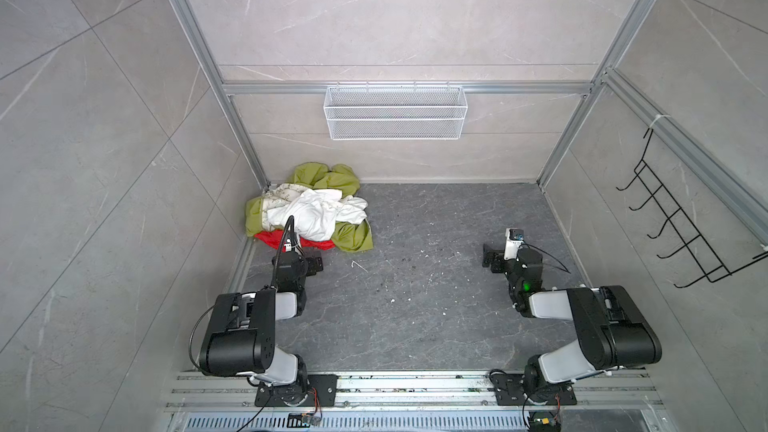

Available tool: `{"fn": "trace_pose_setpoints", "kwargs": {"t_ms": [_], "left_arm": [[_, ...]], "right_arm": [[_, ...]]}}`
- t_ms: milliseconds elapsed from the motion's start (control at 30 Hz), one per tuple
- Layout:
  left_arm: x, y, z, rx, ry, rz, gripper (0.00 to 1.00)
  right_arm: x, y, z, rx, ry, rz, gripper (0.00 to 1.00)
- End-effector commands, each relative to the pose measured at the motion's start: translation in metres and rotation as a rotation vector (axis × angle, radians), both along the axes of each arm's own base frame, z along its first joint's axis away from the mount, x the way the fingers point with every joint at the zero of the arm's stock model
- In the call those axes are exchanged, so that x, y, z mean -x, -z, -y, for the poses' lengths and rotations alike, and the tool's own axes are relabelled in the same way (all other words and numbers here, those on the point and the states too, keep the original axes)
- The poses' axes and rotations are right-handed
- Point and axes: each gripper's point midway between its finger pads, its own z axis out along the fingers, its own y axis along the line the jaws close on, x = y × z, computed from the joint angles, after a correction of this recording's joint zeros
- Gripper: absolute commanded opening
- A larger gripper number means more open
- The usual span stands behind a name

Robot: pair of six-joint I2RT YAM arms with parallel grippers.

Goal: Pick out a specific cloth from the pile

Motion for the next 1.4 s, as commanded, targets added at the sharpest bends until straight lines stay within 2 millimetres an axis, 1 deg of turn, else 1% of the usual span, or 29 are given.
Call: {"fn": "trace_pose_setpoints", "kwargs": {"t_ms": [0, 700, 833, 1067, 1133, 1167, 1267, 1367], "left_arm": [[-0.005, -0.011, 0.001, -0.007, 0.003, 0.048, 1.0], [-0.005, -0.01, 0.001, -0.007, 0.004, 0.047, 1.0], [-0.005, -0.011, 0.001, -0.006, 0.007, 0.05, 1.0], [-0.005, -0.011, 0.001, -0.001, 0.01, 0.048, 1.0], [-0.005, -0.012, 0.0, -0.004, -0.001, 0.055, 1.0], [-0.004, -0.015, -0.005, -0.006, -0.031, 0.059, 1.0], [-0.002, -0.026, -0.017, -0.007, -0.108, 0.038, 1.0], [0.002, -0.039, -0.017, -0.023, -0.116, 0.048, 0.99]], "right_arm": [[-0.004, -0.006, 0.0, -0.007, -0.009, 0.013, 1.0], [-0.002, -0.007, 0.0, -0.007, -0.009, 0.022, 1.0], [-0.002, -0.008, 0.005, -0.002, 0.018, 0.023, 1.0], [-0.003, -0.008, 0.004, 0.001, 0.016, 0.019, 1.0], [-0.002, -0.008, 0.004, 0.001, 0.016, 0.022, 1.0], [-0.003, -0.009, 0.006, 0.012, 0.036, 0.018, 1.0], [-0.002, -0.022, 0.003, 0.058, 0.058, 0.001, 1.0], [0.0, -0.048, -0.01, 0.129, 0.053, -0.003, 1.0]]}}
